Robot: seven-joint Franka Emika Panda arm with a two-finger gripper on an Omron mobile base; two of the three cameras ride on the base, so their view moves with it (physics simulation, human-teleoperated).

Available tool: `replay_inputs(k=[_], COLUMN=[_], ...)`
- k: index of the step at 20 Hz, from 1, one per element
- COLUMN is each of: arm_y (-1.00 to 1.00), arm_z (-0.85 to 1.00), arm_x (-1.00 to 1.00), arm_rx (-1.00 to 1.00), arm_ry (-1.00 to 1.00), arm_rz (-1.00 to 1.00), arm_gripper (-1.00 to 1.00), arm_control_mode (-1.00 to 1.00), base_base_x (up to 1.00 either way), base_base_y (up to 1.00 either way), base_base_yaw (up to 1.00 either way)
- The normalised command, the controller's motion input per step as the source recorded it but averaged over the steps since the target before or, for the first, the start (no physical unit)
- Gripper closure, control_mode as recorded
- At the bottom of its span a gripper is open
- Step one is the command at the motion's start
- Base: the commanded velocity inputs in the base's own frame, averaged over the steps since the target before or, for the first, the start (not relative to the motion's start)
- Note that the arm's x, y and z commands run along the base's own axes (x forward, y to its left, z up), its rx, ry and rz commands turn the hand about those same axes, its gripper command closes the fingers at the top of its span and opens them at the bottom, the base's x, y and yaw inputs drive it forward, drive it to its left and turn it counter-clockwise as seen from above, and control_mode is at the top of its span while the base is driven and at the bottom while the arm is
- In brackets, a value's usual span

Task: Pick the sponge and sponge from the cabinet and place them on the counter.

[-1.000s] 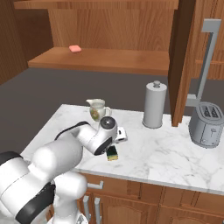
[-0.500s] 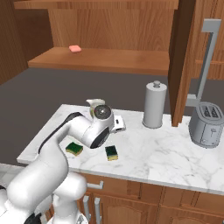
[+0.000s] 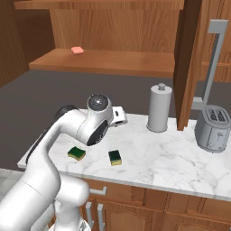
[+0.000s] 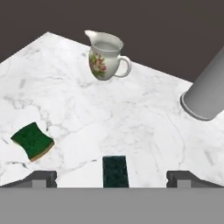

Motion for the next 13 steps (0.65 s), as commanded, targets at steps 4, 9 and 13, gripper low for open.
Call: replay_inputs(k=[4, 9, 13], arm_y=[0.00, 0.03, 0.17], arm_z=[0.76, 0.73, 0.66], arm_x=[-0.45, -0.52, -0.53], arm_rx=[-0.01, -0.02, -0.02], arm_ry=[-0.18, -0.20, -0.17], arm_rz=[0.02, 0.00, 0.00], arm_gripper=[-1.00, -1.00, -1.00], arm_control_mode=[-1.00, -1.00, -1.00], base_base_x=[0.00, 0.00, 0.00], base_base_y=[0.00, 0.00, 0.00], base_base_yaw=[0.00, 0.00, 0.00])
